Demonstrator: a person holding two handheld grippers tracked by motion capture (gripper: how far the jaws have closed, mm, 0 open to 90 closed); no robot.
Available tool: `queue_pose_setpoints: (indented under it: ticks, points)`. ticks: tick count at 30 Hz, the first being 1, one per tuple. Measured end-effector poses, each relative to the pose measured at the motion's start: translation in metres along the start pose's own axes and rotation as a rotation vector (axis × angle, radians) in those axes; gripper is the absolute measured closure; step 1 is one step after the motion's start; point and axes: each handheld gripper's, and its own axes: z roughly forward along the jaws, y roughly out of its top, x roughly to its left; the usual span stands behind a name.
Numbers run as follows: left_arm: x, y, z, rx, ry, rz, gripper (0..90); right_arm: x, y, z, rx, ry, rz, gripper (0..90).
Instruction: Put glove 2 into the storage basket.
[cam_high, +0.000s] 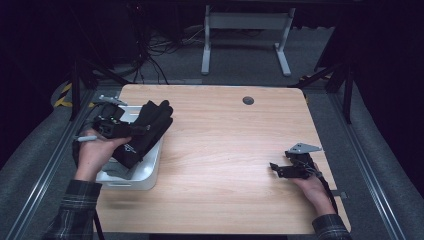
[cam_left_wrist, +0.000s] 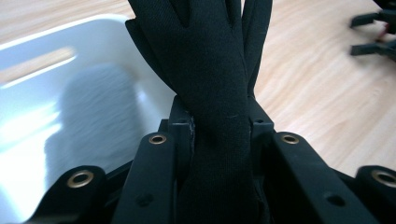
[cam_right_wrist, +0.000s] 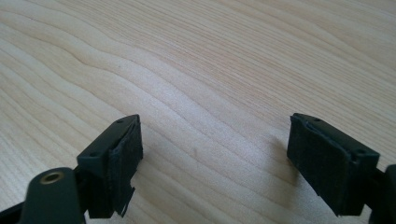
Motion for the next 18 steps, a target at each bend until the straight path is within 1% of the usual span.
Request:
queue_pose_setpoints:
  ticks: [1,3,7,10,11,12,13,15,17,18]
  points:
    - [0.006,-0.003,0.000,0.000,0.004,-0.022,72.0,0.000,0.000,0.000,0.000,-0.001,0.000,18.6]
    - [0.016,-0.009,0.002,0.012,0.012,-0.053,72.0,0.000,0.000,0.000,0.000,-0.001,0.001,18.6]
    - [0.033,-0.021,0.011,0.029,0.022,-0.106,71.8,0.000,0.000,0.000,0.000,-0.002,0.001,18.6]
    - [0.044,-0.029,0.020,0.031,0.030,-0.127,70.8,0.000,0.000,0.000,0.000,-0.003,0.002,18.6]
    - [0.046,-0.030,0.022,0.031,0.047,-0.124,69.6,0.000,0.000,0.000,0.000,-0.003,0.002,18.6]
    - [0.048,-0.032,0.024,0.030,0.064,-0.125,66.8,0.000,0.000,0.000,0.000,-0.003,0.002,18.6]
    - [0.049,-0.032,0.027,0.039,0.082,-0.122,61.7,0.000,0.000,0.000,0.000,-0.003,0.002,18.6]
    - [0.051,-0.032,0.028,0.034,0.124,-0.113,44.7,0.000,0.000,0.000,0.000,-0.002,0.002,18.6]
    - [0.049,-0.031,0.029,0.025,0.124,-0.093,32.7,0.000,0.000,0.000,0.000,-0.002,0.002,18.6]
    - [0.047,-0.030,0.030,0.020,0.137,-0.082,27.2,0.000,0.000,0.000,0.000,-0.003,0.002,18.6]
